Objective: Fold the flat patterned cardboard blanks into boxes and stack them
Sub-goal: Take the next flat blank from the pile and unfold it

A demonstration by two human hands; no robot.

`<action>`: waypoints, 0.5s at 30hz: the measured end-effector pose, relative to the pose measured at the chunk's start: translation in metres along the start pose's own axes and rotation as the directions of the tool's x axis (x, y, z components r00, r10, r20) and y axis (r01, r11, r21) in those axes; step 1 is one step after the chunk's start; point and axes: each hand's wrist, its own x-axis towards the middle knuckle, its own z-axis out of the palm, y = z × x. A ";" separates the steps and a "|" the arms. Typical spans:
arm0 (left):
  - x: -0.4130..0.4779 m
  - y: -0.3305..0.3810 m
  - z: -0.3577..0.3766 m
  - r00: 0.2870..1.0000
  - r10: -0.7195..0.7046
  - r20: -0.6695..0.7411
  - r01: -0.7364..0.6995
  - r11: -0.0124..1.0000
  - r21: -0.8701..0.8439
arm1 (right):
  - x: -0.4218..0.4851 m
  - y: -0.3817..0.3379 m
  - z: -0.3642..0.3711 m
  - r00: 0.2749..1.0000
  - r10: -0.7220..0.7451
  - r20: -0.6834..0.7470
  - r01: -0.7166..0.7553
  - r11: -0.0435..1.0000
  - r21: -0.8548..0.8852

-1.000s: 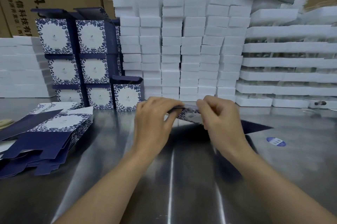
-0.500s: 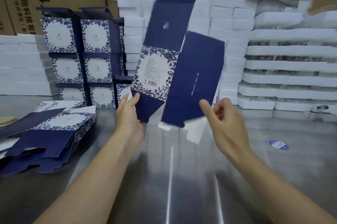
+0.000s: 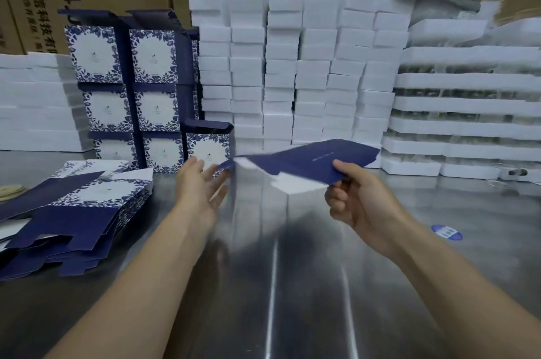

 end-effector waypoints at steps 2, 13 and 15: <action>-0.006 -0.011 0.002 1.000 -0.022 -0.009 0.023 0.988 0.153 | -0.001 0.000 0.005 0.997 -0.071 0.042 0.073 0.997 -0.037; -0.080 -0.049 0.052 0.799 -0.089 0.594 -0.175 0.911 0.373 | -0.005 0.015 0.019 0.989 -0.114 0.093 0.132 0.967 -0.219; -0.078 -0.049 0.050 0.835 -0.081 0.545 -0.138 0.927 0.349 | -0.005 0.017 0.020 0.989 -0.081 0.124 0.111 0.962 -0.251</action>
